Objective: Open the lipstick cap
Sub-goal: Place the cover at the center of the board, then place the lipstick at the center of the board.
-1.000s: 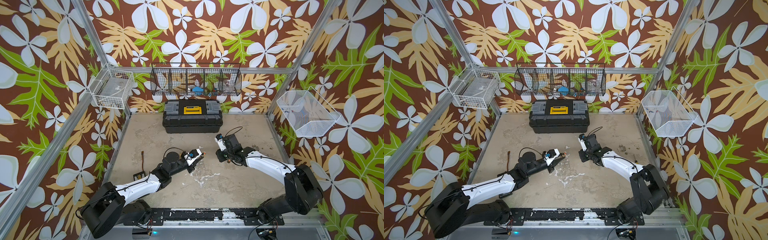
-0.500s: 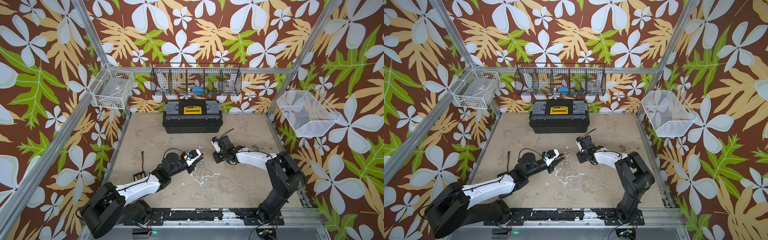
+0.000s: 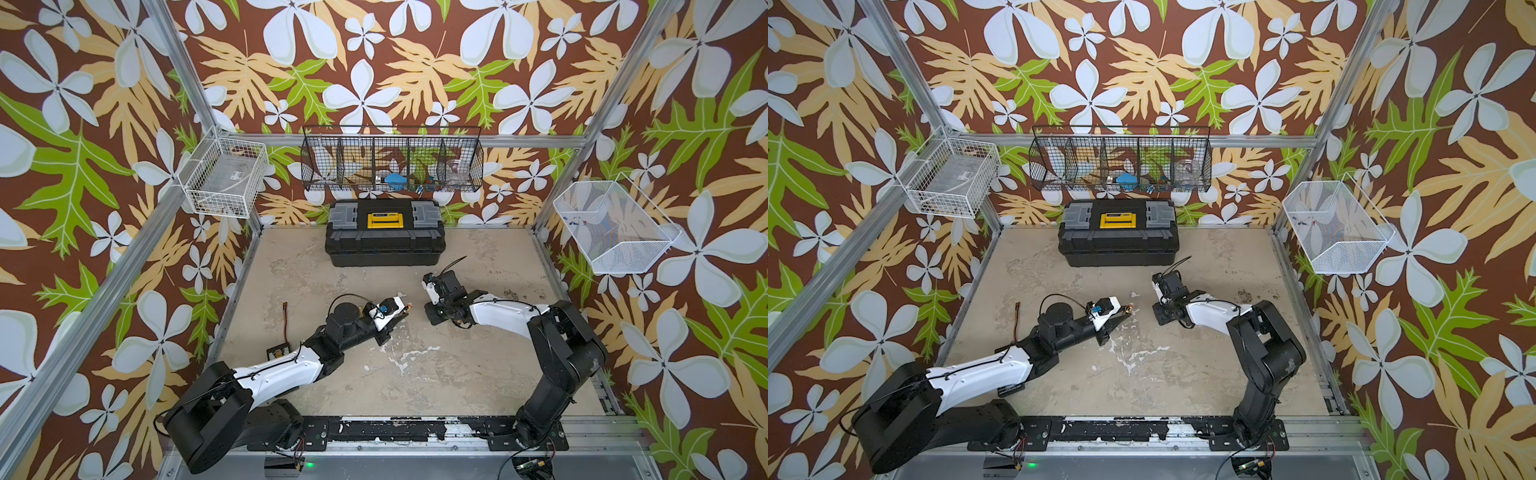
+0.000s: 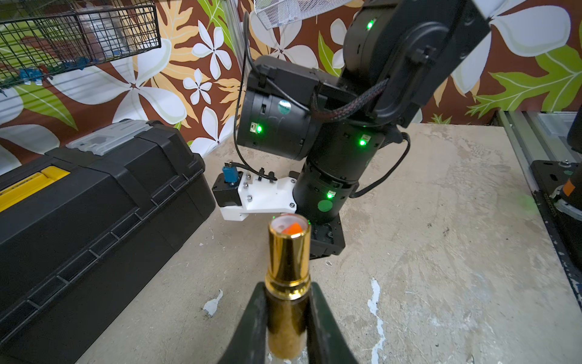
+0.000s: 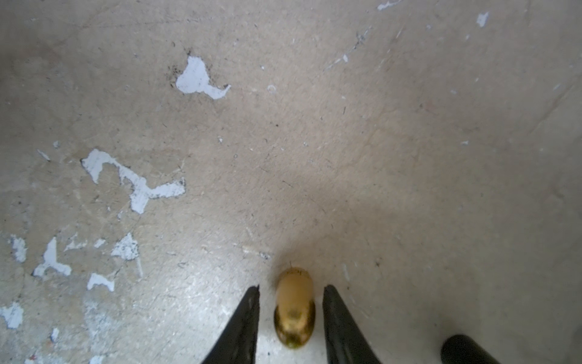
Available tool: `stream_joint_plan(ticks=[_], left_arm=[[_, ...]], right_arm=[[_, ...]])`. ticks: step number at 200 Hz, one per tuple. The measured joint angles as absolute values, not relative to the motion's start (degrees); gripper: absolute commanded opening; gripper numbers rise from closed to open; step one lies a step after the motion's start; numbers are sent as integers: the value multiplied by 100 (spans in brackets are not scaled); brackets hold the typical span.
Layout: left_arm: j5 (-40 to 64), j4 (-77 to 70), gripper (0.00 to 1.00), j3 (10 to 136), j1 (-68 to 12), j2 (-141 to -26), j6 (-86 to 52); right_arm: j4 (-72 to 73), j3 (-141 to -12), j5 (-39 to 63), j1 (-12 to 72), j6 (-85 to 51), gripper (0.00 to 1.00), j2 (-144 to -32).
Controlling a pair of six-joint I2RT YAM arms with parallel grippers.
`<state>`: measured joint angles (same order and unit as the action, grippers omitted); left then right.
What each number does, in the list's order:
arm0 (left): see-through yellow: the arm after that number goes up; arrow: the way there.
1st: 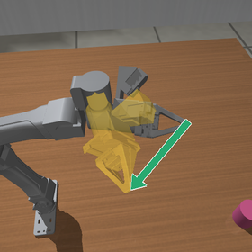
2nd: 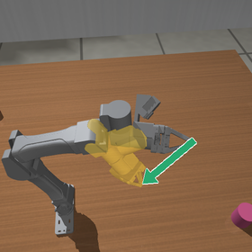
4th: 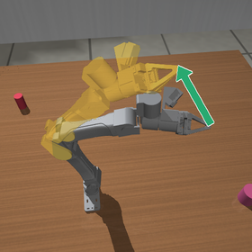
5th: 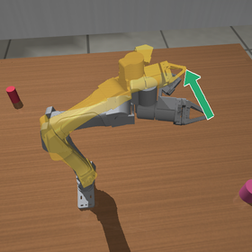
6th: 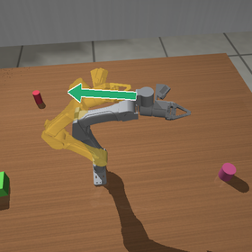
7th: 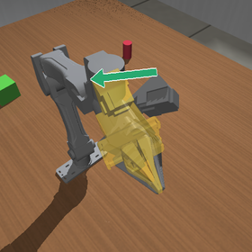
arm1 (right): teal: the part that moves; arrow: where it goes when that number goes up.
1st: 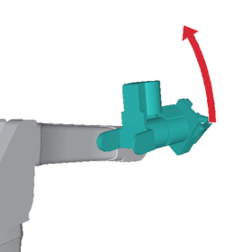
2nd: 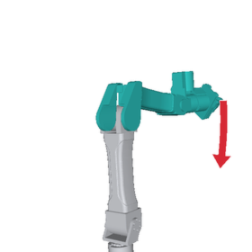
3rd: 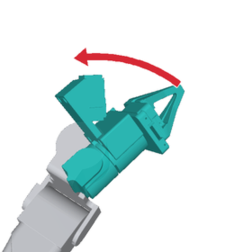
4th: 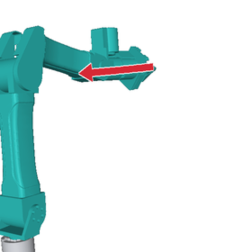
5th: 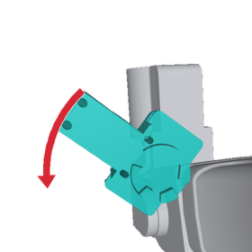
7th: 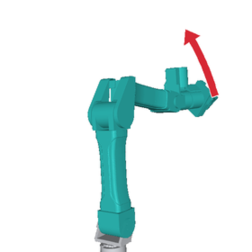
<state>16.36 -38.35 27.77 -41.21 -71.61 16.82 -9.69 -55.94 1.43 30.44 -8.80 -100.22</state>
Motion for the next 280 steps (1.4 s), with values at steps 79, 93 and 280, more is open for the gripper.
stream_joint_plan(ticks=[79,93,280], left_arm=[[1691,-3793,16,2869,-4121,-7247,1704],[1708,-3793,16,2884,-4121,-7253,1710],[1955,-3837,17,2919,-4121,-7338,1826]], right_arm=[[-1118,-5280,515,3039,-1094,43,-8259],[-1033,-5078,644,3026,-1177,42,-7762],[97,-4814,3555,3378,-1236,49,-6914]])
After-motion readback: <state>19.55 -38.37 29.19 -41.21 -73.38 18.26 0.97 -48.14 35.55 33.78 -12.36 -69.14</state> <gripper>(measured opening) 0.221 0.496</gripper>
